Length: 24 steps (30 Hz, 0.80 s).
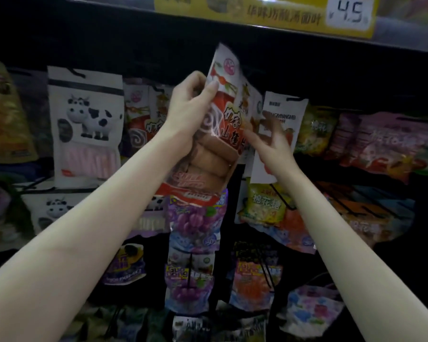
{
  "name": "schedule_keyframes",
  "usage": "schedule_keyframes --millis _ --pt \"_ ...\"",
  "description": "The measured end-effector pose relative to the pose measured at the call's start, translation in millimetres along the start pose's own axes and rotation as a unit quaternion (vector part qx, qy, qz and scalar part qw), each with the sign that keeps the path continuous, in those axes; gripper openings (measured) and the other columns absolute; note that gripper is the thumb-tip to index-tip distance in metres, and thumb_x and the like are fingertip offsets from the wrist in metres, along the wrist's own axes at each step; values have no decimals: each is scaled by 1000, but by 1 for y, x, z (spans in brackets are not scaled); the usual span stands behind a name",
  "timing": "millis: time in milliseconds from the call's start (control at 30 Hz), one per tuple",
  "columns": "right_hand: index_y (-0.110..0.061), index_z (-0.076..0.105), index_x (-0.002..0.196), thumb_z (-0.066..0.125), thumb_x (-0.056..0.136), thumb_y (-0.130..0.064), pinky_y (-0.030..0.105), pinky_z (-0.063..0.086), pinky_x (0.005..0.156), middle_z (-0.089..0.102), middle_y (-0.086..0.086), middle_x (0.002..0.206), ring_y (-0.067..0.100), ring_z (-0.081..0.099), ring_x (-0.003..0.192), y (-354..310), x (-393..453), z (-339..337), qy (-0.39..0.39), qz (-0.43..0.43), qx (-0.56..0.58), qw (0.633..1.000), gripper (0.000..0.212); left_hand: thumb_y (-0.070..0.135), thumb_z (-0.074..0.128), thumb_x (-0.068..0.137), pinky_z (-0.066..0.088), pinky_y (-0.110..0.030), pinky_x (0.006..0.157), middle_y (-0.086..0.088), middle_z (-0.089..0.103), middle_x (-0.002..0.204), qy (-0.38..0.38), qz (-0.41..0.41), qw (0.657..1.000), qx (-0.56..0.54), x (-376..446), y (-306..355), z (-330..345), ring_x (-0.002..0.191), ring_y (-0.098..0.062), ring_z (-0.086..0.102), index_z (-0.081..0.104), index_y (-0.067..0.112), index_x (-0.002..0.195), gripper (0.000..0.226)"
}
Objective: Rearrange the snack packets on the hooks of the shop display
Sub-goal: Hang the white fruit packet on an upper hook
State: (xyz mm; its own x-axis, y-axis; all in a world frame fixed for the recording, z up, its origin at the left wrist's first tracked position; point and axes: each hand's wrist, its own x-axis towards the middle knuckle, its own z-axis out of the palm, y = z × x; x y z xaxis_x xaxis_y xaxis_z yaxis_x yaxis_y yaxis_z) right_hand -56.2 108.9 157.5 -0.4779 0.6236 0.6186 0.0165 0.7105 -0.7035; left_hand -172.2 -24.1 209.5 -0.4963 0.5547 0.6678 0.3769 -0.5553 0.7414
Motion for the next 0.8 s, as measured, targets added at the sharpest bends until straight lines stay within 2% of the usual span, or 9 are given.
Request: schedule_keyframes --millis 100,167,233,333,400,500,567,667,800 --pt "-23 25 143 56 88 -45 10 49 72 38 -8 137 18 50 118 -4 -1 -1 5 12 41 999 67 17 49 96 51 -23 55 0 64 76 2 -29 999 -44 -5 10 -5 65 -9 66 46 13 76 21" --pt "-27 27 141 60 84 -52 22 53 80 40 -7 139 22 49 123 -2 -2 -5 8 31 85 996 70 15 47 97 50 -21 55 4 66 74 -39 -27 998 -47 -19 9 -14 67 -8 66 46 11 79 18" --pt "-29 31 139 66 80 -50 20 53 70 42 -1 141 26 51 118 1 -8 -6 7 55 123 991 72 16 46 97 52 -23 58 5 68 77 -83 -28 996 -26 -39 0 -27 72 -9 67 47 11 81 16" --pt "-28 51 118 72 81 -25 28 51 81 54 -3 123 13 55 110 1 -27 4 7 54 93 994 43 20 52 95 54 -36 69 -5 65 87 -66 -84 994 -20 -62 -20 -55 80 -21 65 50 13 80 17" --pt "-21 61 91 71 80 -12 28 48 80 62 -8 93 0 59 88 -3 -44 15 -8 27 54 998 17 19 52 94 55 -30 64 -6 65 85 -18 -149 989 12 -78 -39 -74 75 -19 64 51 13 77 18" --pt "-19 62 75 69 80 -3 11 43 76 60 -14 78 -9 56 77 -7 -68 36 -80 -22 -3 997 18 10 56 91 45 -11 52 0 62 83 46 -227 969 87 -118 -76 -90 75 -14 60 54 9 94 3" --pt "-15 63 81 67 81 -1 3 39 75 62 -15 82 -14 56 81 -8 -86 55 -183 -78 -57 978 14 4 61 87 50 -18 70 -5 61 99 55 -259 958 107 -146 -101 -97 96 -20 59 51 10 103 20" --pt "-19 64 92 64 86 -6 2 39 78 60 -21 93 -20 53 89 3 -114 82 -329 -83 -110 934 14 21 61 89 39 -33 100 -4 45 134 1 -277 928 249 -181 -123 -109 126 -20 42 39 15 133 49" --pt "-30 59 96 60 90 -14 -3 34 75 55 -28 97 -28 45 90 29 -142 98 -399 -43 -134 906 18 25 54 93 29 -39 108 1 45 137 -80 -185 918 342 -208 -135 -116 131 -20 34 48 22 131 38"
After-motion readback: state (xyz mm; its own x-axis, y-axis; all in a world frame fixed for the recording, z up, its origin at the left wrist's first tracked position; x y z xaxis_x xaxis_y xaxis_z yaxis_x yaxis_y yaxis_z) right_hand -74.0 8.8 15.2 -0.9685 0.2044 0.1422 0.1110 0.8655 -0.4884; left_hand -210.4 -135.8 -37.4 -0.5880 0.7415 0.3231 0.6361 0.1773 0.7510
